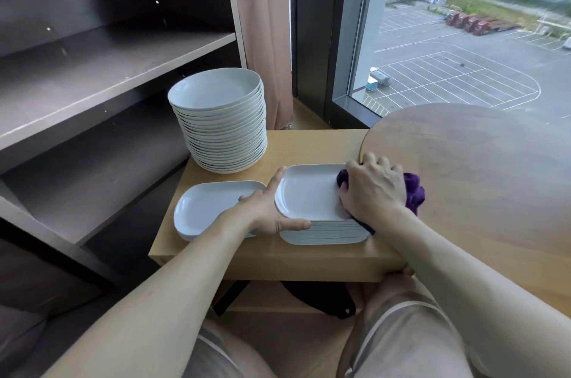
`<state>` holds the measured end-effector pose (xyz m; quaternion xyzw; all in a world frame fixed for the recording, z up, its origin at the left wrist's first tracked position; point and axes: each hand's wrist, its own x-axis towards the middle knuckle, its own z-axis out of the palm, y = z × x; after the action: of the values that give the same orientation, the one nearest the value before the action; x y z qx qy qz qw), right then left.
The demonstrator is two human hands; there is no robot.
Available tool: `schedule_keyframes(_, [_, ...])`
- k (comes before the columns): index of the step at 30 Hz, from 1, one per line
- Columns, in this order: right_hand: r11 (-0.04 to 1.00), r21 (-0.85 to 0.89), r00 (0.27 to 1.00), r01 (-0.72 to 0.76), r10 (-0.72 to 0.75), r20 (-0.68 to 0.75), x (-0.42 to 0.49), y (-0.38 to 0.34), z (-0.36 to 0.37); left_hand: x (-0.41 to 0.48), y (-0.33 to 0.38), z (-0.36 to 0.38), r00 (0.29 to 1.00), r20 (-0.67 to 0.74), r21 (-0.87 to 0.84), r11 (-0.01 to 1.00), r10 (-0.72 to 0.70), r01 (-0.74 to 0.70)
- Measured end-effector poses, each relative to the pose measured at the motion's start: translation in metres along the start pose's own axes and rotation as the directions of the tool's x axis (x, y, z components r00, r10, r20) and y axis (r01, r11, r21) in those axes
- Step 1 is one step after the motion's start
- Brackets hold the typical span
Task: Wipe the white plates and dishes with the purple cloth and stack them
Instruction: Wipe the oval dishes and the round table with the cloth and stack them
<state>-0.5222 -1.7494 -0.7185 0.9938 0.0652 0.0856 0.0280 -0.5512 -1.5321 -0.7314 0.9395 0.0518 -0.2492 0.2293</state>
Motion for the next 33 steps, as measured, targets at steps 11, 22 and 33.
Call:
schedule_keyframes(11, [0.995, 0.005, 0.995, 0.097, -0.096, -0.026, 0.015, -0.033, 0.003, 0.003, 0.0, 0.002, 1.0, -0.003, 0.048, 0.999, -0.015, 0.015])
schedule_keyframes(22, [0.927, 0.215, 0.95, 0.307, -0.31, -0.02, -0.012, -0.034, -0.005, 0.001, 0.002, 0.0, 0.999, 0.026, 0.014, 1.0, -0.026, 0.026])
schedule_keyframes(33, [0.988, 0.12, 0.995, 0.092, -0.097, 0.039, -0.055, -0.011, -0.002, 0.0, 0.001, 0.0, 1.0, 0.017, 0.022, 1.0, -0.017, 0.017])
